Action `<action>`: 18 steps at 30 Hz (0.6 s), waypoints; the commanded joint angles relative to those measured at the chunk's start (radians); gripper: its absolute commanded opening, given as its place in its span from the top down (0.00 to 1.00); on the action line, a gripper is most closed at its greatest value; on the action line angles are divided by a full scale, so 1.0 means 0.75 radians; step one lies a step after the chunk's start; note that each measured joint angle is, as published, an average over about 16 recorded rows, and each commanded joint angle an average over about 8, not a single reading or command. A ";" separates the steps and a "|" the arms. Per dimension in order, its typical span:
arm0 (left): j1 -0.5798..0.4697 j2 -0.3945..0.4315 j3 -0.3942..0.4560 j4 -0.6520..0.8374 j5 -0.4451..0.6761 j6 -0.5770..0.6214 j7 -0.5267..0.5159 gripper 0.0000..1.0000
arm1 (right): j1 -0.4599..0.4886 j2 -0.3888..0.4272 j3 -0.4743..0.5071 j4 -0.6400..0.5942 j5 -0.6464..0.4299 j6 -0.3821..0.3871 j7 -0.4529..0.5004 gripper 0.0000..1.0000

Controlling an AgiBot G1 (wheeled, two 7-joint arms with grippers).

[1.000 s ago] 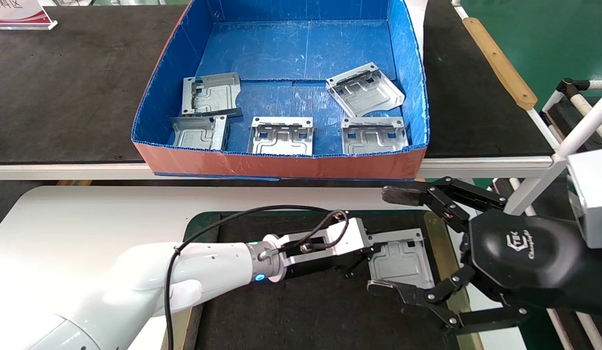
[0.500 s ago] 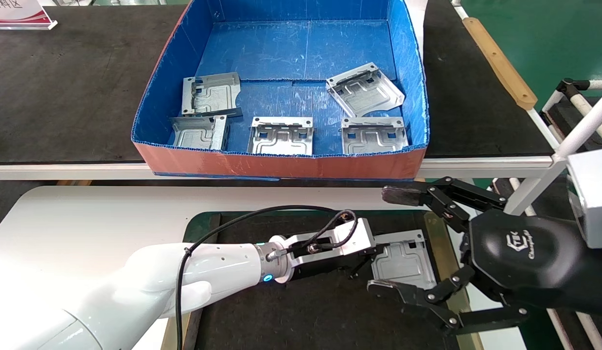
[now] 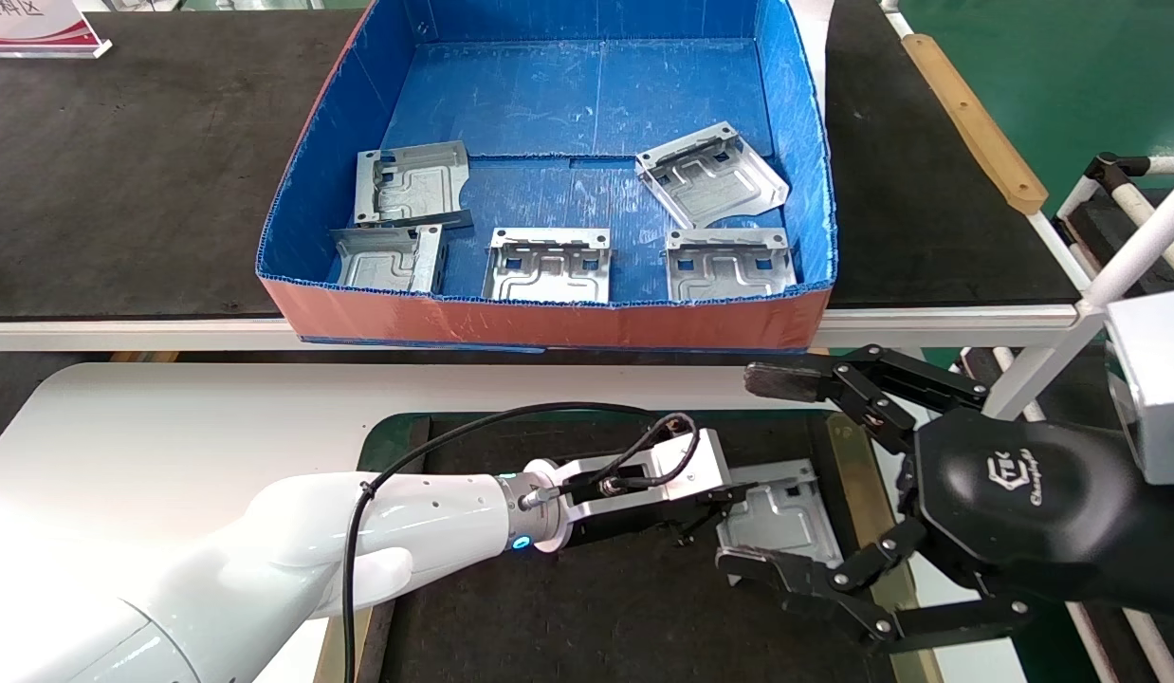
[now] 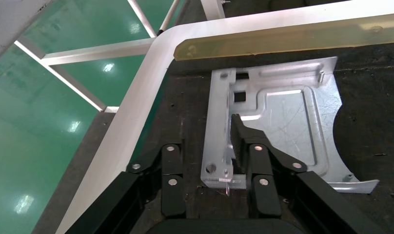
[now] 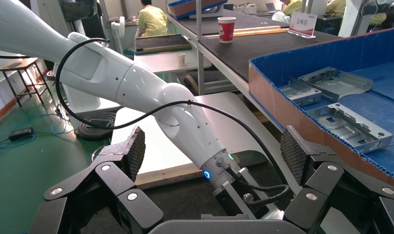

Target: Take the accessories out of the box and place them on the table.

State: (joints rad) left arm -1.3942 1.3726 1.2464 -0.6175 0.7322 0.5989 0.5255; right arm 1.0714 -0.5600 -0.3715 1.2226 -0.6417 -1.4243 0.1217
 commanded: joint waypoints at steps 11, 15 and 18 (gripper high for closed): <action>0.032 -0.070 -0.097 -0.058 0.003 0.086 -0.065 0.00 | 0.000 0.000 0.000 0.000 0.000 0.000 0.000 0.00; 0.060 -0.137 -0.183 -0.117 0.003 0.166 -0.128 0.00 | 0.000 0.000 0.000 0.000 0.000 0.000 0.000 0.00; 0.081 -0.187 -0.246 -0.161 0.003 0.224 -0.175 0.00 | 0.000 0.000 0.000 0.000 0.000 0.000 0.000 0.00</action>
State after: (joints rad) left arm -1.3335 1.2320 1.0619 -0.7388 0.7342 0.7675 0.3938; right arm 1.0713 -0.5600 -0.3715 1.2225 -0.6417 -1.4243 0.1217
